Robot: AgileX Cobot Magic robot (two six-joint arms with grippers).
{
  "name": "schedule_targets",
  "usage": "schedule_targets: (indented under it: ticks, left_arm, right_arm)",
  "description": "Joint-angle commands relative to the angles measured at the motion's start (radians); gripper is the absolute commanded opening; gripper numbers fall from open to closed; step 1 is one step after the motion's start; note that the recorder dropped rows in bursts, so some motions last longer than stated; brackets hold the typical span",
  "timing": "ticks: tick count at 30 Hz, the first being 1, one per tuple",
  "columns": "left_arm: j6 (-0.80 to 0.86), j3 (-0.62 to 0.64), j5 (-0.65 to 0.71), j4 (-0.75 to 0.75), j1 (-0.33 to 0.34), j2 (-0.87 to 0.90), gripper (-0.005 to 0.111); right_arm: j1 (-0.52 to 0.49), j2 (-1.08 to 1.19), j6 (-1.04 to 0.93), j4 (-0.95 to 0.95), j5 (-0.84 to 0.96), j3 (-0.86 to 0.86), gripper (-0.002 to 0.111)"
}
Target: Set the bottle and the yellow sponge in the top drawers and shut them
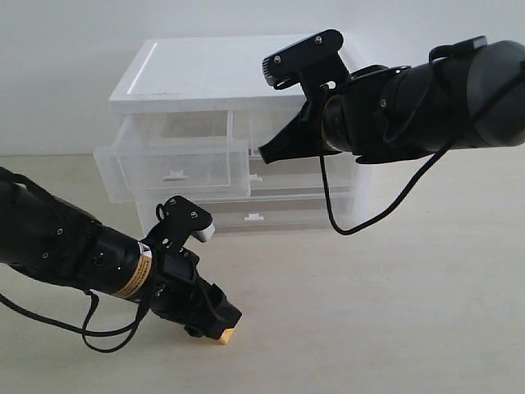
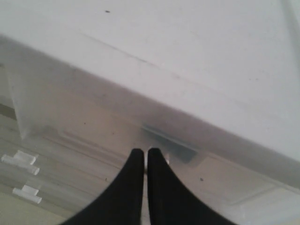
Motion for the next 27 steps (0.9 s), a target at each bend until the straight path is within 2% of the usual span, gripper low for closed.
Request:
schedule_targets:
  ticks: [1,4,8,12,22,27]
  left_arm:
    - [-0.148,-0.001,-0.010,0.090,-0.006,-0.010,0.058]
    - [-0.150,-0.001,-0.025,0.090,-0.006,-0.031,0.046]
    - [-0.153,0.009,-0.079,0.090,-0.006,-0.062,0.005]
    - [-0.105,0.052,-0.203,0.090,-0.006,-0.093,0.004]
    - [-0.115,0.202,-0.162,0.090,-0.006,-0.336,0.004]
    - [-0.184,0.260,-0.155,0.090,-0.006,-0.404,0.005]
  right_arm:
    - [-0.002,0.001,-0.011,0.002,0.002,-0.004,0.000]
    - [-0.002,0.001,-0.014,0.002,0.001,-0.004,0.000]
    - [-0.002,0.001,-0.014,0.002,0.001,-0.004,0.000]
    - [-0.002,0.001,-0.013,0.002,0.004,-0.004,0.000]
    - [-0.002,0.001,-0.029,0.002,0.004,-0.004,0.000]
    - [-0.002,0.001,-0.031,0.002,0.006,-0.004,0.000]
